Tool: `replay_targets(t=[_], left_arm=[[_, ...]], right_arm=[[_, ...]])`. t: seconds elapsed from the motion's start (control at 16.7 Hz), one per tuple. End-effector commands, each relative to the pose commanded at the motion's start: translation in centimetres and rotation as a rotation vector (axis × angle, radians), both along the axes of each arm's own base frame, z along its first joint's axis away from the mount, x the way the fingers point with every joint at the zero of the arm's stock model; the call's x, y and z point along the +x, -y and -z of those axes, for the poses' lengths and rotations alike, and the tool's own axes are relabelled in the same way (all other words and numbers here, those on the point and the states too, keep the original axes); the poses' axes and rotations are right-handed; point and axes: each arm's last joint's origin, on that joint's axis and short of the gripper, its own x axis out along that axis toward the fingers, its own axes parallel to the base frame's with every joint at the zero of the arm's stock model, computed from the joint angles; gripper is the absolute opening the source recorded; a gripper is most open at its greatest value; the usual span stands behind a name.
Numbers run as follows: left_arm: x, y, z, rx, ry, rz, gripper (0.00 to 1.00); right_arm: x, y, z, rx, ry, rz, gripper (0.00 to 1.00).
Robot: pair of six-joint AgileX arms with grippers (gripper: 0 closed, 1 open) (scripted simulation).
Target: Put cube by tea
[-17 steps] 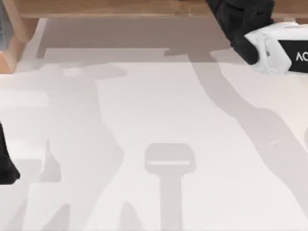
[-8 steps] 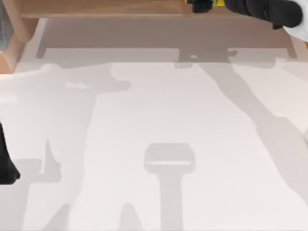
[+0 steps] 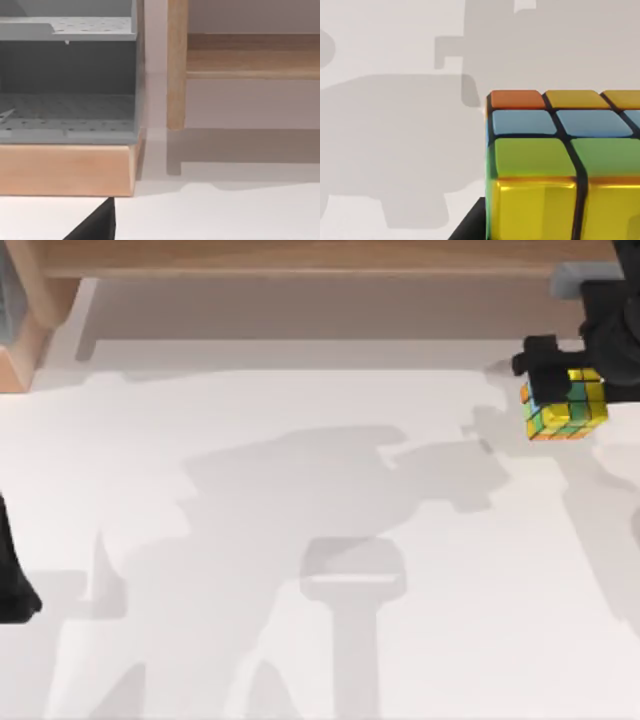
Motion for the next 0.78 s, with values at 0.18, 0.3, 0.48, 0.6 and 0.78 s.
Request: replay_targets(t=[0.18, 0.3, 0.48, 0.6, 0.78], left_arm=[[0.0, 0.0, 0.0, 0.0, 0.0, 0.0, 1.0], [0.0, 0.0, 0.0, 0.0, 0.0, 0.0, 1.0], [0.0, 0.0, 0.0, 0.0, 0.0, 0.0, 1.0], [0.0, 0.0, 0.0, 0.0, 0.0, 0.0, 1.0], [0.0, 0.0, 0.0, 0.0, 0.0, 0.0, 1.0]], right_arm=[[-1.1, 3.3, 1.6, -0.058, -0.215, 0.056, 0.0], [-1.6, 4.8, 2.2, -0.08, -0.305, 0.084, 0.0], [-1.8, 5.7, 2.5, -0.09, -0.35, 0.1, 0.0], [-1.8, 5.7, 2.5, -0.09, -0.35, 0.1, 0.0], [-1.8, 5.5, 2.4, -0.089, -0.343, 0.097, 0.0]])
